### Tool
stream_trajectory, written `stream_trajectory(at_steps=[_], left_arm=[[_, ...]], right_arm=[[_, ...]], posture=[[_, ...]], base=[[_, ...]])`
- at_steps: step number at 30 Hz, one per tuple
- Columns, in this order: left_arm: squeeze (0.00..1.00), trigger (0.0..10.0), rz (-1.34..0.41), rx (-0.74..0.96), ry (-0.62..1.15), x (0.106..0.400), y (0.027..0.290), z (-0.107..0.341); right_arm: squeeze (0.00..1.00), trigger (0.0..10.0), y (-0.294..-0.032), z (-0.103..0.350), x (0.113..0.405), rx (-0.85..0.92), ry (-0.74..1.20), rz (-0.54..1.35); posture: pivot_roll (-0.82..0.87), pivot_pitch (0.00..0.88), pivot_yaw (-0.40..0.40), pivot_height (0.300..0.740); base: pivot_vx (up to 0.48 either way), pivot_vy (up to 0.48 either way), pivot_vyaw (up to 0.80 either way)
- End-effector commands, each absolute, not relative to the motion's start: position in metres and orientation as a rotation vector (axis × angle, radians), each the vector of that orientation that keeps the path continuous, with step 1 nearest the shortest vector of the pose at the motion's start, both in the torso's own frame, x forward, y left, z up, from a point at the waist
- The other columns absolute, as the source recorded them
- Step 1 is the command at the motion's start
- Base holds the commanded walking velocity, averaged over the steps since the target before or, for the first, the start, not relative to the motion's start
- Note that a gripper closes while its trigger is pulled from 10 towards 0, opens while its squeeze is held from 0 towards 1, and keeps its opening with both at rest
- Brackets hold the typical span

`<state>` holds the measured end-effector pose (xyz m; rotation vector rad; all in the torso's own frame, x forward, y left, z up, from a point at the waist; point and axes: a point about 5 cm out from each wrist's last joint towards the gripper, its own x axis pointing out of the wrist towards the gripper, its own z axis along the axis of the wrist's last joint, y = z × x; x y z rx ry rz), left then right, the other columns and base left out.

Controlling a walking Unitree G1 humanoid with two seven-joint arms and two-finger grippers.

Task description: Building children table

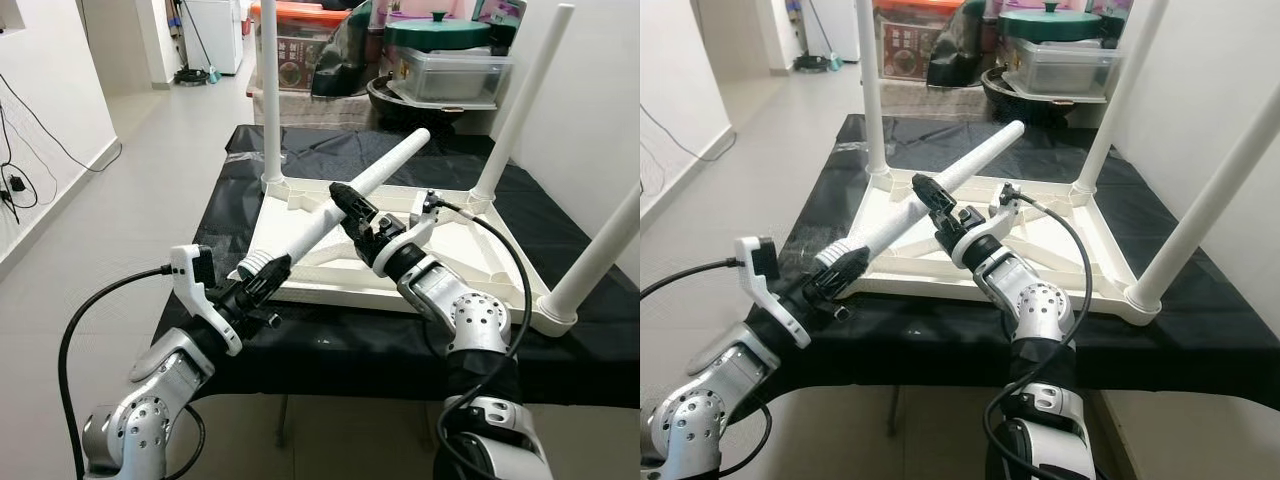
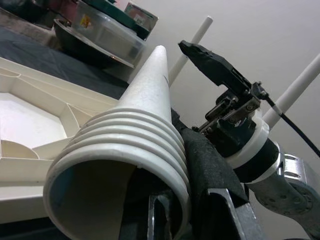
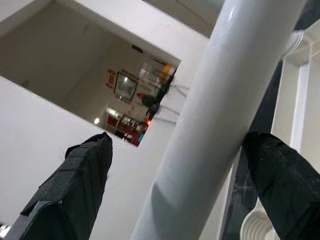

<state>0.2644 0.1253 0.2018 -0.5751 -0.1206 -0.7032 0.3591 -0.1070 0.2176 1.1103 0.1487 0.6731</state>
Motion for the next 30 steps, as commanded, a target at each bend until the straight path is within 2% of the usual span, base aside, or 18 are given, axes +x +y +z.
stream_trajectory(at_steps=[1,11,23,24,30], left_arm=[[0.0,10.0,-0.724,-0.576,-0.144,0.261,0.122,0.206],[0.0,10.0,-0.861,-0.598,-0.064,0.242,0.096,0.195],[0.0,10.0,-0.898,-0.593,-0.033,0.234,0.097,0.192],[0.0,10.0,-0.9,-0.593,-0.031,0.233,0.096,0.192],[0.0,10.0,-0.912,-0.601,-0.018,0.231,0.091,0.189]], right_arm=[[0.0,10.0,-0.102,0.219,0.359,1.127,0.162,0.701],[0.0,10.0,-0.087,0.211,0.358,1.166,0.266,0.78],[0.0,10.0,-0.092,0.208,0.361,1.191,0.301,0.822],[0.0,0.0,-0.091,0.209,0.36,1.194,0.302,0.839],[0.0,0.0,-0.088,0.214,0.356,1.205,0.295,0.906]], posture=[[0.1,0.0,-0.086,0.74],[0.11,0.0,-0.091,0.74],[0.11,0.0,-0.094,0.74],[0.11,0.0,-0.093,0.74],[0.1,0.0,-0.09,0.74]], base=[[0.0,0.0,0.0],[0.0,0.0,0.0],[0.0,0.0,0.0],[0.0,0.0,0.0],[0.0,0.0,0.0]])
